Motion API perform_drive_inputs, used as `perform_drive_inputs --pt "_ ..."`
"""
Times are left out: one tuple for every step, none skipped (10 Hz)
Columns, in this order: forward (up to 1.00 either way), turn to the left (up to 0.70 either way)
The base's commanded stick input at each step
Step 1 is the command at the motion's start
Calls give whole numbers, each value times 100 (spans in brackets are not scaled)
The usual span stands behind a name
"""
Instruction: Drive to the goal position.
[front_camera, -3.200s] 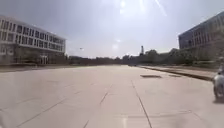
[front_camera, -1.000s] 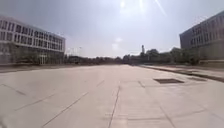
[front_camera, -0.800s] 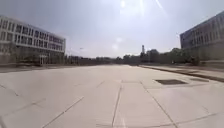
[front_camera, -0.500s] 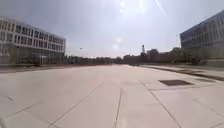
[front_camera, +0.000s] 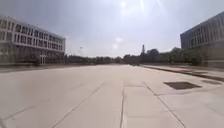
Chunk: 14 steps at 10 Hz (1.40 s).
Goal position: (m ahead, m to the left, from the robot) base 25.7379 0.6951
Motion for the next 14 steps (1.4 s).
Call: perform_drive_inputs --pt "70 0" --pt "70 0" --pt "70 0" --pt "70 0" --pt "70 0" --pt "70 0" --pt "70 0" --pt "70 0" --pt "70 0" --pt "70 0" --pt "70 0" --pt "70 0" --pt "70 0" --pt "70 0"
